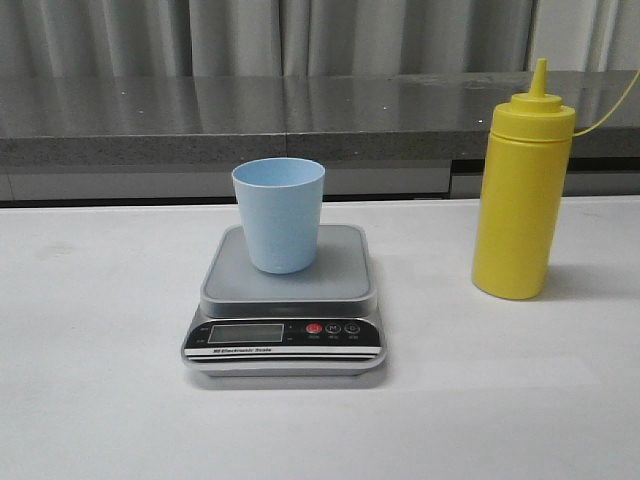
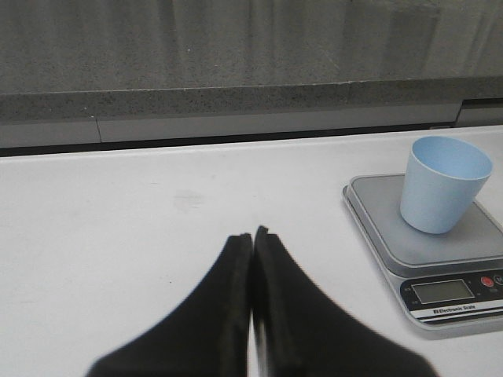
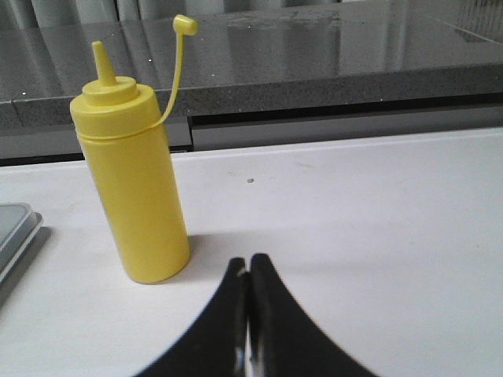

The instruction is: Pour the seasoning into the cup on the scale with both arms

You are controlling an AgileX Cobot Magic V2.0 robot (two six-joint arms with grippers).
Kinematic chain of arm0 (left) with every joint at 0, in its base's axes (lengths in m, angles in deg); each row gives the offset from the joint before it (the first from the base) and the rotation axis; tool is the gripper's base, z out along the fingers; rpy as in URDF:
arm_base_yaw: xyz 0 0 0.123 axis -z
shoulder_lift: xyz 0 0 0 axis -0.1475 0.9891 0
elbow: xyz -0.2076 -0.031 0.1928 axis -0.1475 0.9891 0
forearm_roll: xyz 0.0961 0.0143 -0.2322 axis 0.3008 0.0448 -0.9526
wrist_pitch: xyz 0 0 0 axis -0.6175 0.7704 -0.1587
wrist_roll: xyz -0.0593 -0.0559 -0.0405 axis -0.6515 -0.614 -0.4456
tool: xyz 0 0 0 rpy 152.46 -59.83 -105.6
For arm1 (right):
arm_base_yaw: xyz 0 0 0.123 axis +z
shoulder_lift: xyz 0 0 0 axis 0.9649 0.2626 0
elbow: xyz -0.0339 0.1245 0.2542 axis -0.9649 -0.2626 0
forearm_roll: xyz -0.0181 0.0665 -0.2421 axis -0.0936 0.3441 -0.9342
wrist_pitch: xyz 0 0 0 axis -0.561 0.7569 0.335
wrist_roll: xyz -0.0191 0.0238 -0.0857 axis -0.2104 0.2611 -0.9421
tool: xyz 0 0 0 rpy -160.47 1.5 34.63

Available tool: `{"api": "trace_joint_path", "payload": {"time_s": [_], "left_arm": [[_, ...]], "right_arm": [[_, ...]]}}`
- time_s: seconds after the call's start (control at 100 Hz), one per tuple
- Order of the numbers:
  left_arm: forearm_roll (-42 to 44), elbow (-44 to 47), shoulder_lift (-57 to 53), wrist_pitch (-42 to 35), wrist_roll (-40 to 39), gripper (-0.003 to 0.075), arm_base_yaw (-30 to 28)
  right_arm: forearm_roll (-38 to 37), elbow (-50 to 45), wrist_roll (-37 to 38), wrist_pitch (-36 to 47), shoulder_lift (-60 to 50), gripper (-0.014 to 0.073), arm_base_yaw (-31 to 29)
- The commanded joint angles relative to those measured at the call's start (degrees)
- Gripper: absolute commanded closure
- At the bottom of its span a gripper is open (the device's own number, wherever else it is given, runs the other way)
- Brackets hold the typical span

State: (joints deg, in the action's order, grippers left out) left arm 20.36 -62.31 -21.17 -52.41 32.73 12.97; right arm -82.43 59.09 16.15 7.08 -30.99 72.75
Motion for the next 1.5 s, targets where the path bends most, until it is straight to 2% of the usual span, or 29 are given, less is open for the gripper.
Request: {"api": "trace_joint_path", "payload": {"time_s": [0.0, 0.28, 0.48, 0.94, 1.14, 1.28, 1.35, 1.49], "left_arm": [[-0.98, -1.41, 0.50, -4.20, -0.55, 0.0741, 0.04], [-0.98, -1.41, 0.50, -4.20, -0.55, 0.0741, 0.04], [-0.98, -1.41, 0.50, -4.20, -0.55, 0.0741, 0.04], [-0.98, -1.41, 0.50, -4.20, -0.55, 0.0741, 0.04], [-0.98, -1.41, 0.50, -4.20, -0.55, 0.0741, 0.04], [-0.98, -1.41, 0.50, -4.20, -0.55, 0.0741, 0.04], [-0.98, -1.41, 0.50, -4.20, -0.55, 0.0741, 0.01], [-0.98, -1.41, 0.50, -4.20, -0.55, 0.0741, 0.01]], "right_arm": [[-1.56, 0.94, 0.69, 3.19, -1.58, 0.0654, -0.44], [-0.12, 0.94, 0.69, -2.36, -9.82, 0.0654, -0.44], [5.79, 0.94, 0.41, -7.55, -15.54, 0.0654, -0.44], [6.14, 0.88, -3.01, -13.17, -26.37, 0.0654, -0.44], [9.09, 0.88, -4.37, -18.16, -26.13, 0.0654, -0.44], [11.17, 0.88, -4.37, -18.02, -26.13, 0.0654, -0.44], [10.38, 0.88, -6.52, -17.71, -26.13, 0.0654, -0.44], [10.71, 0.88, -16.98, -17.65, -26.13, 0.0654, -0.44]]}}
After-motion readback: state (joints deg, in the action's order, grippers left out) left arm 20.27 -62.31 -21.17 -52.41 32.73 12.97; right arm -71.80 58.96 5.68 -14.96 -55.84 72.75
